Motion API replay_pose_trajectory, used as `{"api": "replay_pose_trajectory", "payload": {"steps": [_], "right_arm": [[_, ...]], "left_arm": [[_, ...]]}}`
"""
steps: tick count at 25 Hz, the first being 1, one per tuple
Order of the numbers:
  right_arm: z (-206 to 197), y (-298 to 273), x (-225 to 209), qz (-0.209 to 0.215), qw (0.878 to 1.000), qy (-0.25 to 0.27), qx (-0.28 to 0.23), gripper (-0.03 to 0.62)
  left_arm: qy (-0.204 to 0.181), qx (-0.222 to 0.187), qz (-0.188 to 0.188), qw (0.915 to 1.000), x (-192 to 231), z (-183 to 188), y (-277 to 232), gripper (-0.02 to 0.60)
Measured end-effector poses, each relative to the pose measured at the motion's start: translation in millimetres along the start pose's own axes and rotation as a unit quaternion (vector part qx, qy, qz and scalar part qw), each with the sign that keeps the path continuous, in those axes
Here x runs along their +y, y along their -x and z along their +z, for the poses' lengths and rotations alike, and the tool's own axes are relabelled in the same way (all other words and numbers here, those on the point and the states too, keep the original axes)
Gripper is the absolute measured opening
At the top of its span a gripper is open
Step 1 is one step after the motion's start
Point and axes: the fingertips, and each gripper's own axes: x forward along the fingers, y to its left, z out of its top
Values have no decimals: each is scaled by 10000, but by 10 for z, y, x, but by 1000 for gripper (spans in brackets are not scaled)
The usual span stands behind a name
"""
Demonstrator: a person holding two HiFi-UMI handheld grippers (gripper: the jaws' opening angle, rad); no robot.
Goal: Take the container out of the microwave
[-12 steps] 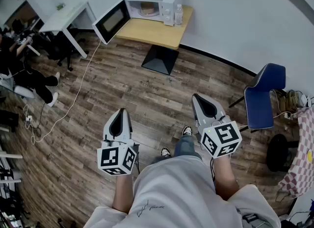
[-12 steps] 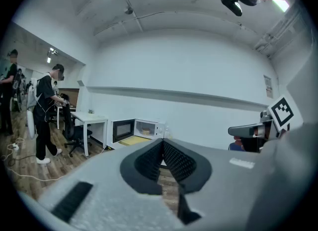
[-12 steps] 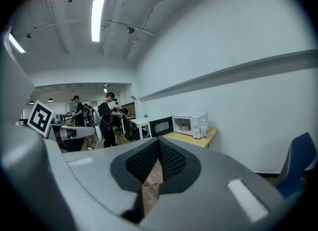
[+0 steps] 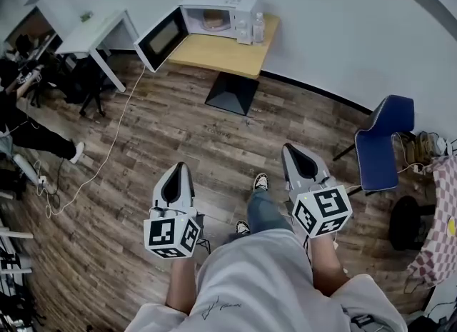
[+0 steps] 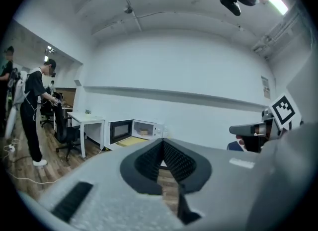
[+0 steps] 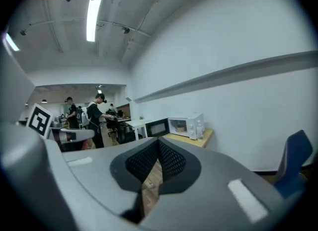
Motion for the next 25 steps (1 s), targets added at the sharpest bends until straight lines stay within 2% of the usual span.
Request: {"api": "replay_pose_trajectory", "payload": {"steps": [1,4,5,9,13,19,25], "right_arm": [[37,-27,1,79,9999,-6,-138,11],[139,-168,-38,285,9987,-23,-419,11],[159,-239,-45,372,9983,-12,-440,11],[202,-637,-37,783,9964,43,-335,11],[282,-1126,-93,1084,9934,86,-359,11],[414,-1923,-355,1041,9943,123,-207,9],[560,-2559,-698,1225,9920,-215,-201,11]], "left_arm": [[47,-53,-25,10000,10,13,-40,-8],[521,-438,-341,9971,-37,126,-145,-6],[553,-475,-401,9965,-47,138,-195,-5],[316,-382,-362,9981,29,169,-515,0],[410,-761,-537,9948,118,408,-901,0],[260,-569,-566,9964,255,527,-1676,2],[89,-392,-685,9968,355,630,-2377,8]]}}
